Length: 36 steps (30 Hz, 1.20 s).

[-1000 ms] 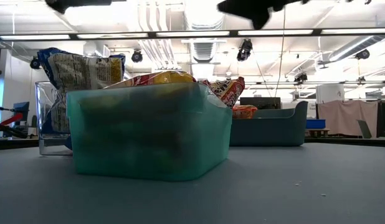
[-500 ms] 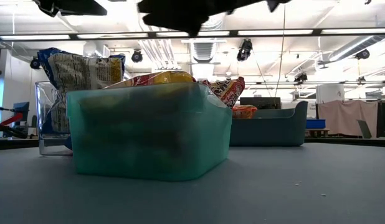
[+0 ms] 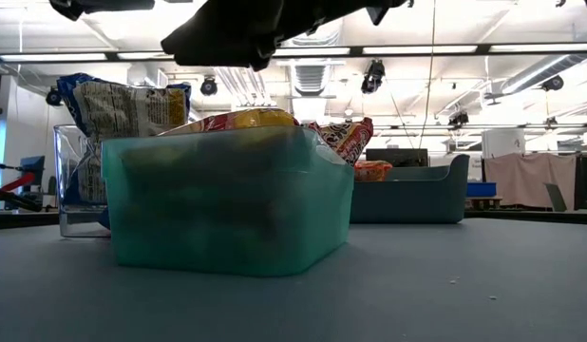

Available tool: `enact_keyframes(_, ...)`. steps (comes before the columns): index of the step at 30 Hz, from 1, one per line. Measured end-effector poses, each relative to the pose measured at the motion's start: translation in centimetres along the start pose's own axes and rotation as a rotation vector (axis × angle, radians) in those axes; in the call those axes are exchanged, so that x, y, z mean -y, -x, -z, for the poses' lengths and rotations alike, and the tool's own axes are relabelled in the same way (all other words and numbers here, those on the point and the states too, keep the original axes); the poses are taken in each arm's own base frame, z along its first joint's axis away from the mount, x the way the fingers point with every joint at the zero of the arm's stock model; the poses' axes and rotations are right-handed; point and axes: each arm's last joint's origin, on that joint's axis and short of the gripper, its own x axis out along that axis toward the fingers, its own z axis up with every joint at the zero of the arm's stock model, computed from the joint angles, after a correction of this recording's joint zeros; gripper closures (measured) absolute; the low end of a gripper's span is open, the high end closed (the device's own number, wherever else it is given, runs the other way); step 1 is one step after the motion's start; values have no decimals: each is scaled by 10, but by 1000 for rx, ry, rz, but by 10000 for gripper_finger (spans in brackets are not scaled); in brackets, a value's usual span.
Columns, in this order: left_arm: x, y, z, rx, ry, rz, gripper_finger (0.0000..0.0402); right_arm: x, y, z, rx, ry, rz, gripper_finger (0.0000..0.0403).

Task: Sort Maruchan noodles
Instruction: Put the blue noodle pack into the transparent bin

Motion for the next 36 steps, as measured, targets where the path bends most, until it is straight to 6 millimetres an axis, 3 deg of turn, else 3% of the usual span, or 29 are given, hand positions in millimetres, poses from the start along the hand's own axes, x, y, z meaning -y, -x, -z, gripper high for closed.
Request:
enact_keyframes(14,1,2,0,2,-1,11,395,5,-1,3,6,-35,-38,200)
enact_keyframes(21,1,2,0,2,0,11,395,12,-20,16,-9,-145,-36,200)
enact_keyframes(24,1,2,0,2,2,12,395,14,-23,11,-25,-140,-36,197)
enact_keyframes(32,1,1,0,2,-1,11,395,17,-21,0,-30,-127,-34,142)
enact_keyframes(36,1,1,0,2,-2,11,395,18,-24,6,-55,-101,-34,116)
